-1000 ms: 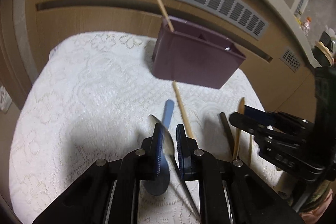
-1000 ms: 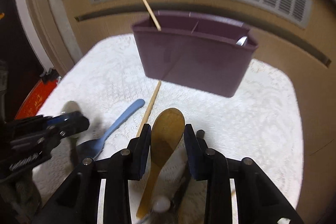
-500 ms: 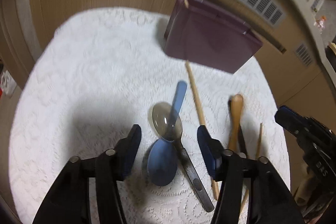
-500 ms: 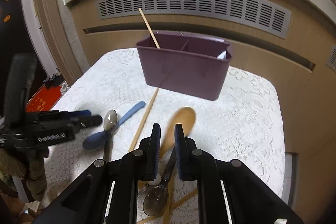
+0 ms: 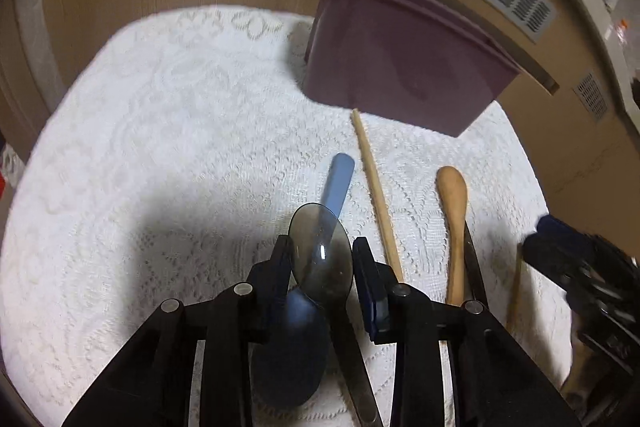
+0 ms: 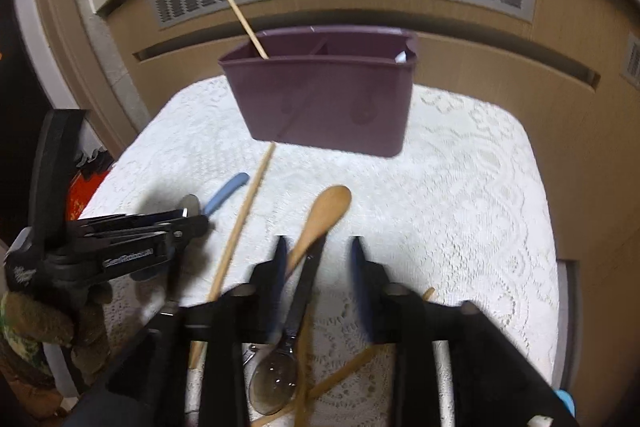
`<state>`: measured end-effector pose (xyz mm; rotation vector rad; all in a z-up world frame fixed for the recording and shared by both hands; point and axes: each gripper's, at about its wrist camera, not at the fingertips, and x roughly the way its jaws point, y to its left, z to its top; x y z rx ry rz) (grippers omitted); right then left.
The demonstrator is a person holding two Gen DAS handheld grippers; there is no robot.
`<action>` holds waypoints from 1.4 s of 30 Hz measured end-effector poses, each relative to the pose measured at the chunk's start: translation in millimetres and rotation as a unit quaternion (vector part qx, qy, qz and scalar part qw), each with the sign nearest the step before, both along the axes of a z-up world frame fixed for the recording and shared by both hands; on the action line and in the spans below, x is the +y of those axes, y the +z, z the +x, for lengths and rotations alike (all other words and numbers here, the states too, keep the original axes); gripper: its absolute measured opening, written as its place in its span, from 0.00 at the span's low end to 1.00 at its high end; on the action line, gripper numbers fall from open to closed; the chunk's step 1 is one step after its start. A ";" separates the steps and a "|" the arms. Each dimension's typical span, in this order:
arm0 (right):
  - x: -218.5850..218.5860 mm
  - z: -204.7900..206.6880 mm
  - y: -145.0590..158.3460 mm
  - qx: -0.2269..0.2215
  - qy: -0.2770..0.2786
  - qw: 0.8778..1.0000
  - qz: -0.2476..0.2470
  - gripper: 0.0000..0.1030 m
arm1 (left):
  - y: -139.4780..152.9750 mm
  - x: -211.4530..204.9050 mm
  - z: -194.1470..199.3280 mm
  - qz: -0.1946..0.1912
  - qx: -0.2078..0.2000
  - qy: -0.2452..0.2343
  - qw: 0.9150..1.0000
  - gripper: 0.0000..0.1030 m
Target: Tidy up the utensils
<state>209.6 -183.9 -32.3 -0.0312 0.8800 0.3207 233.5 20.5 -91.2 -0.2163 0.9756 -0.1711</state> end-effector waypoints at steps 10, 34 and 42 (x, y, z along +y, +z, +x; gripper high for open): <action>37.3 66.0 -41.0 0.044 -0.058 0.996 -0.047 0.51 | 28.3 18.3 -21.7 0.001 -0.060 0.004 0.998 0.31; 29.3 -38.4 53.5 -0.120 0.020 0.992 -0.029 0.28 | 103.4 12.4 -69.0 -0.004 -0.167 -0.032 0.986 0.30; 16.7 -53.8 124.7 -0.213 0.019 0.977 -0.013 0.28 | 187.4 9.4 -61.1 -0.008 -0.256 -0.064 0.965 0.29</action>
